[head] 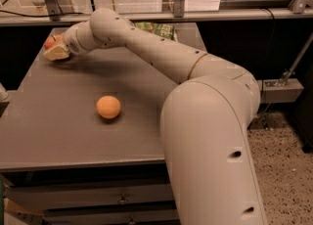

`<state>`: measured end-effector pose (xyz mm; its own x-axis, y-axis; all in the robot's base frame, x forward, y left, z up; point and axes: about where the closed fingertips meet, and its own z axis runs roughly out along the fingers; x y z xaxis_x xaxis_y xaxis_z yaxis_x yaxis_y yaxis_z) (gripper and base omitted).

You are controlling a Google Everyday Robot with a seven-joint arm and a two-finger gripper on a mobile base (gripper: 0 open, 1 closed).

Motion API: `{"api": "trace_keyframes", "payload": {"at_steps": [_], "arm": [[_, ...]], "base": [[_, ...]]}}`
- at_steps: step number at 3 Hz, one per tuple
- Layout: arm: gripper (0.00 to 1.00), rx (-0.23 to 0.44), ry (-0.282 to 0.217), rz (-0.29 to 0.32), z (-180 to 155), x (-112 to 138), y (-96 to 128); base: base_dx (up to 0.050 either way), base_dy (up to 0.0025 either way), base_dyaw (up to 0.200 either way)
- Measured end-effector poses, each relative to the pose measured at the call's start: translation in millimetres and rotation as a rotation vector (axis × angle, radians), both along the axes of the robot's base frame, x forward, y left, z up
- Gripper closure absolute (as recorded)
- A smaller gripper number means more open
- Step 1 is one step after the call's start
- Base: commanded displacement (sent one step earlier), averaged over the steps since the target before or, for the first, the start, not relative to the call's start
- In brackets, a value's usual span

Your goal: Pick apple

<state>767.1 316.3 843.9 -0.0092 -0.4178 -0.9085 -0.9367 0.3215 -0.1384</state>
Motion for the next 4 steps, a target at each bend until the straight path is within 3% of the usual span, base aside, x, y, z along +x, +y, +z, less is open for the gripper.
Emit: {"api": "trace_keyframes", "payload": {"at_steps": [2, 3, 4], "arm": [[0.88, 0.005, -0.015, -0.021, 23.3, -7.7, -25.8], [1.0, 0.036, -0.029, -0.015, 56.6, -25.4, -50.3], [1.0, 0.08, -0.085, 0.025, 123.8, -70.8, -113.2]], "base": [[0.0, 0.0, 0.0], [0.0, 0.0, 0.0], [0.0, 0.0, 0.0]]}}
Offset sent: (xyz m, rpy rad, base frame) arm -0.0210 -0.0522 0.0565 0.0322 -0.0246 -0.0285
